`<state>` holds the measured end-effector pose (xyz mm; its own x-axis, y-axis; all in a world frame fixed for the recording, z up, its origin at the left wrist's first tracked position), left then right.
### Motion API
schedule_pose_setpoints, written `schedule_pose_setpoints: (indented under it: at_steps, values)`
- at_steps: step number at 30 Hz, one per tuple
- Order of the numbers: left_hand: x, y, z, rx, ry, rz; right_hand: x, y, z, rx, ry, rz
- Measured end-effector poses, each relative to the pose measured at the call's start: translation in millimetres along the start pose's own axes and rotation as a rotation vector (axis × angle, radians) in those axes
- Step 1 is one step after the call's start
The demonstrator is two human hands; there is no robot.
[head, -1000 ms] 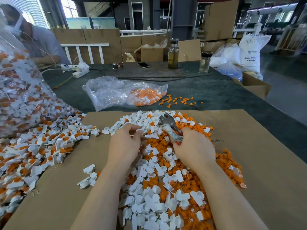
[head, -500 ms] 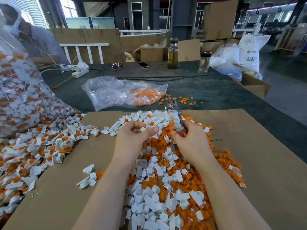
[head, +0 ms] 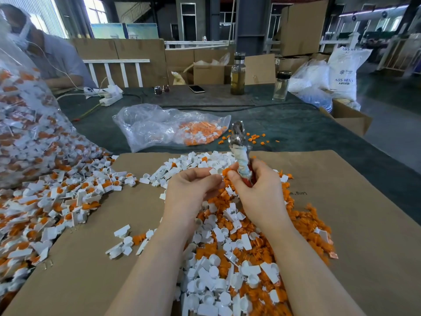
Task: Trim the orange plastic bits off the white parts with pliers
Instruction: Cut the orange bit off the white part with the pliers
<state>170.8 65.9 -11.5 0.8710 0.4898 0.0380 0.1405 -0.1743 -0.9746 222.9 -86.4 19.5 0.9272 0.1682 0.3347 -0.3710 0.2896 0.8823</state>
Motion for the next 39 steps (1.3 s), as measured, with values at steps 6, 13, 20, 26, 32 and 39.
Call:
schedule_pose_setpoints:
  at_steps: [6,13,20,26,32,39]
  values:
    - [-4,0,-6,-0.058,0.027,0.008,-2,3,1,-0.063,-0.039,0.017]
    - [-6,-7,-8,-0.063,0.023,-0.037,-4,5,4,-0.105,-0.117,0.049]
    - [-11,-14,-10,0.031,-0.012,-0.118,-6,8,5,-0.095,-0.158,0.073]
    - [-13,-19,-9,0.098,-0.032,-0.155,-5,8,3,-0.131,-0.133,0.084]
    - [-12,-21,-5,0.209,-0.107,-0.19,-4,9,-2,-0.135,-0.022,0.072]
    - [-9,-21,0,0.249,-0.139,-0.22,1,5,-5,-0.107,0.138,0.023]
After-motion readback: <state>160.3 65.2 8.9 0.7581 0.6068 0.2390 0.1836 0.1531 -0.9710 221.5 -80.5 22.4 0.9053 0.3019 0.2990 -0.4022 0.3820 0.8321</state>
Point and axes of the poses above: each hand's wrist, its own x-axis towards the middle knuckle, its own z-axis out of the back of the hand, y = z × x, the point moved 8 cm from there along x, towards the middle knuckle, and after that the axes turned 6 degrees about -z, right-handed, at the moved point
